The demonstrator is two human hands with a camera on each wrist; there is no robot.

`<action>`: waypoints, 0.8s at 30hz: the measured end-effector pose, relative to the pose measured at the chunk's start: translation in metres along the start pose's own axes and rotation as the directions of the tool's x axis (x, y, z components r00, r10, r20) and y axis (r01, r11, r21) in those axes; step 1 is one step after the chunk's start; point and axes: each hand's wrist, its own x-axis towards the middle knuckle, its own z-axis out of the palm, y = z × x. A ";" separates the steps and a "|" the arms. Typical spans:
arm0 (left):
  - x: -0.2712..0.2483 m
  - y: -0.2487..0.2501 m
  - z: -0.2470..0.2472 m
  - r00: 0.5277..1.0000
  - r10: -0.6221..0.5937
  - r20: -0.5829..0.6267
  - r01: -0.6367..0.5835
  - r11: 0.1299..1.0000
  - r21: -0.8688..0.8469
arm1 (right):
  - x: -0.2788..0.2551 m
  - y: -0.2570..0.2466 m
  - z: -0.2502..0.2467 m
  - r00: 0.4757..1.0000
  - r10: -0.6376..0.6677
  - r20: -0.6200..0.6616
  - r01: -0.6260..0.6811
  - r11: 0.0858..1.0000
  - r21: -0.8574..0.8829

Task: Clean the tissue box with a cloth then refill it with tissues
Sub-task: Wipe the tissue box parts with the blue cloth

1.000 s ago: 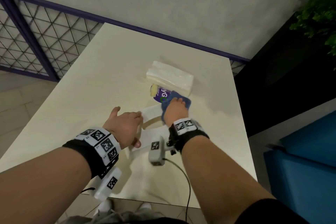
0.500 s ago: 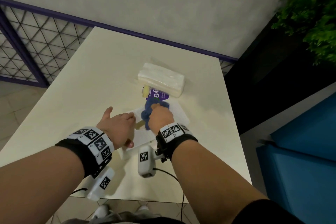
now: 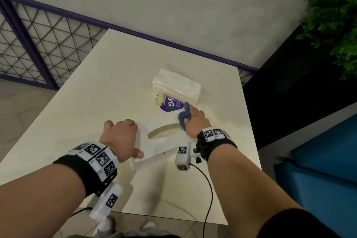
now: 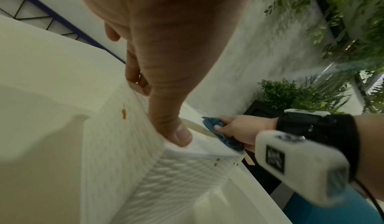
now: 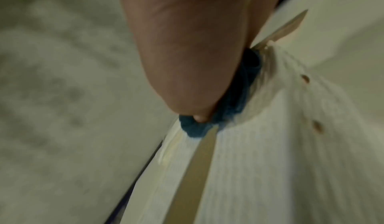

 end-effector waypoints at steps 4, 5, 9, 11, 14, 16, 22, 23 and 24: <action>0.003 0.001 -0.003 1.000 -0.004 0.025 0.003 1.000 0.020 | 0.009 0.000 0.015 0.999 -0.036 -0.010 0.033 0.973 -0.229; 0.003 0.001 -0.004 1.000 -0.008 0.030 0.007 1.000 0.022 | 0.011 0.003 0.013 0.998 -0.059 0.002 0.058 0.973 -0.223; 0.002 0.002 -0.006 0.999 -0.010 0.041 0.009 0.999 0.035 | 0.018 0.006 0.003 0.999 0.017 -0.027 -0.018 0.999 -0.033; 0.000 0.002 -0.005 0.999 -0.011 0.045 0.010 1.000 0.014 | 0.017 -0.007 0.006 0.997 0.047 -0.058 -0.053 0.993 -0.102; 0.000 0.001 -0.006 0.999 -0.010 0.037 0.010 1.000 0.001 | -0.004 -0.036 0.023 0.999 -0.047 0.023 0.051 0.980 -0.193; -0.002 0.001 -0.007 0.999 0.003 0.038 -0.004 1.000 0.018 | -0.023 -0.058 0.037 0.977 -0.168 0.130 0.192 0.960 -0.204; -0.007 -0.010 0.000 0.999 0.031 -0.012 -0.031 0.996 -0.082 | -0.062 -0.075 0.002 0.928 -0.318 0.192 0.243 0.911 0.334; -0.009 -0.015 0.003 0.999 0.032 -0.023 -0.035 0.991 -0.129 | -0.064 -0.065 -0.010 0.944 -0.312 0.108 0.247 0.886 0.393; -0.011 -0.019 0.006 0.999 0.025 -0.037 -0.031 0.986 -0.162 | -0.061 -0.053 -0.021 0.958 -0.287 0.018 0.254 0.875 0.413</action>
